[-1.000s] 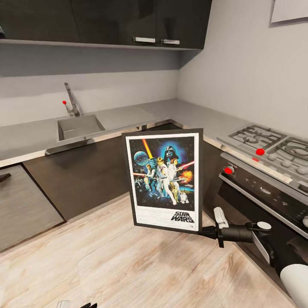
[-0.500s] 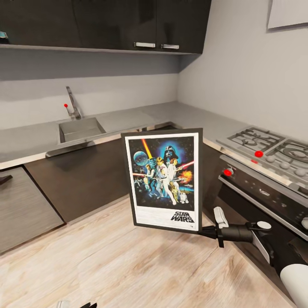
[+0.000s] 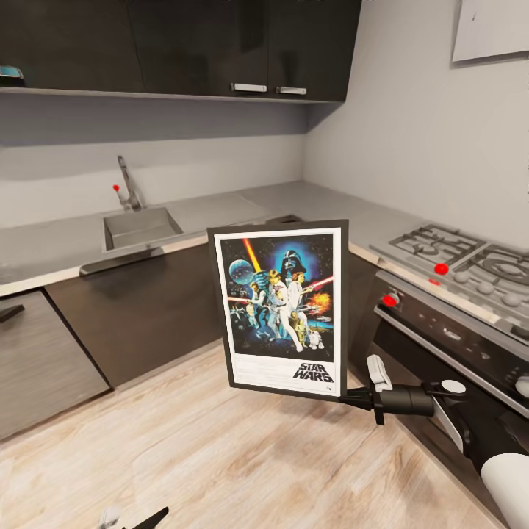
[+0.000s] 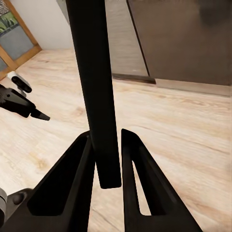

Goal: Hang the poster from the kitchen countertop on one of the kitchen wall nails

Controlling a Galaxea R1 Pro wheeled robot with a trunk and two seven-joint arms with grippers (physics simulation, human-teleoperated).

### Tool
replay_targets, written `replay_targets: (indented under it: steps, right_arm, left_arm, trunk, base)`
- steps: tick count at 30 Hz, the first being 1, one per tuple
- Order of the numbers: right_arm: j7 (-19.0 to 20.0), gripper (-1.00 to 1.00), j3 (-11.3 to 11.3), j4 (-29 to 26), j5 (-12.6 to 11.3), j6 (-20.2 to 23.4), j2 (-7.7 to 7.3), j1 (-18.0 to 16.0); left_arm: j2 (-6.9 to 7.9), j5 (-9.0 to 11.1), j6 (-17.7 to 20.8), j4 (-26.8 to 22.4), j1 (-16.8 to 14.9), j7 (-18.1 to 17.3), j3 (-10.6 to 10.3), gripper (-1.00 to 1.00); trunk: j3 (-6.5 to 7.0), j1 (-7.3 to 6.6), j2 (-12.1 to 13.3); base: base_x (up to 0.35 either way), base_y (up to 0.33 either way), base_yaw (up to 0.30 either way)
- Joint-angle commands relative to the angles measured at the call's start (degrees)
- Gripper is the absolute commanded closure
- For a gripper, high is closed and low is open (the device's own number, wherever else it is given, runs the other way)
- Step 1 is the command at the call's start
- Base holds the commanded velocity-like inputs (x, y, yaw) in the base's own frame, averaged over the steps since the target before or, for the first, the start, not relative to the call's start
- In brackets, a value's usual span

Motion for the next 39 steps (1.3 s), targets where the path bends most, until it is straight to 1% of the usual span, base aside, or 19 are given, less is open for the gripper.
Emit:
replay_targets:
  steps: [1, 2, 5, 7, 9, 12, 14, 17, 22, 25, 30, 39]
  right_arm:
    - [0.11, 1.0, 0.3, 0.04, -0.48, 0.24, -0.09, -0.05]
    - [0.11, 1.0, 0.3, 0.04, -0.48, 0.24, -0.09, -0.05]
    - [0.11, 1.0, 0.3, 0.04, -0.47, 0.24, -0.09, -0.05]
    - [0.11, 1.0, 0.3, 0.04, -0.44, 0.24, -0.09, -0.05]
    - [0.11, 1.0, 0.3, 0.04, -0.42, 0.24, -0.1, -0.05]
    - [0.05, 1.0, 0.3, 0.08, -0.4, 0.24, -0.05, -0.05]
    - [0.03, 1.0, 0.3, 0.11, -0.33, 0.24, -0.03, -0.05]
    - [0.02, 1.0, 0.3, 0.09, -0.34, 0.24, -0.04, -0.05]
    - [0.02, 1.0, 0.3, 0.04, -0.38, 0.24, -0.07, -0.05]
    - [0.02, 1.0, 0.3, 0.04, -0.39, 0.24, -0.09, -0.05]
    - [0.02, 1.0, 0.3, 0.04, -0.39, 0.24, -0.06, -0.05]
    - [0.02, 1.0, 0.3, 0.1, -0.39, 0.24, -0.03, -0.05]
  left_arm:
    - [-0.06, 0.47, 0.5, -0.1, -0.05, 0.41, -0.4, -1.0]
    - [-0.13, 0.45, 0.93, -0.13, -0.08, 1.08, -0.37, -1.0]
    - [-0.65, 0.38, 2.22, -1.38, -1.02, 7.78, -0.31, -1.0]
    - [-0.79, 0.37, 2.48, -2.31, -2.44, 10.58, -0.27, -1.0]
    - [-0.84, 0.36, 2.61, -2.68, -3.43, 11.7, -0.25, -1.0]
    - [-0.87, 0.36, 2.83, -3.16, -6.02, 13.71, -0.19, -1.0]
    - [-0.81, 0.36, 2.88, -3.12, -6.9, 14.16, -0.16, -1.0]
    - [-0.55, 0.36, 2.86, -2.93, -7.25, 14.18, -0.1, -1.0]
    - [1.57, 0.4, 2.84, -2.89, -7.46, 13.81, -0.06, -1.0]
    - [2.04, 0.39, 2.8, -2.9, -7.49, 13.76, -0.04, -1.0]
    - [2.4, 0.43, 2.76, -2.82, -7.49, 13.7, 0.04, -1.0]
    - [2.46, 0.44, 2.75, -2.8, -7.48, 13.77, 0.04, -1.0]
  trunk:
    - [0.05, 0.0, -0.03]
    - [0.14, 0.0, -0.03]
    - [0.42, 0.0, -0.03]
    - [0.61, 0.0, -0.03]
    - [0.8, 0.0, -0.03]
    - [1.08, 0.0, -0.03]
    - [1.26, 0.0, -0.03]
    - [1.54, 0.0, -0.03]
    - [2.01, 0.0, -0.03]
    - [2.29, 0.0, -0.03]
    - [2.76, 0.0, -0.03]
    - [3.6, 0.0, -0.03]
  base:
    - [0.0, 0.0, 0.0]
    - [0.0, 0.0, 0.0]
    - [0.0, 0.0, 0.0]
    - [0.0, 0.0, 0.0]
    - [0.0, 0.0, 0.0]
    - [0.0, 0.0, 0.0]
    - [0.0, 0.0, 0.0]
    - [0.0, 0.0, 0.0]
    - [0.0, 0.0, 0.0]
    - [0.0, 0.0, 0.0]
    - [0.0, 0.0, 0.0]
    - [0.0, 0.0, 0.0]
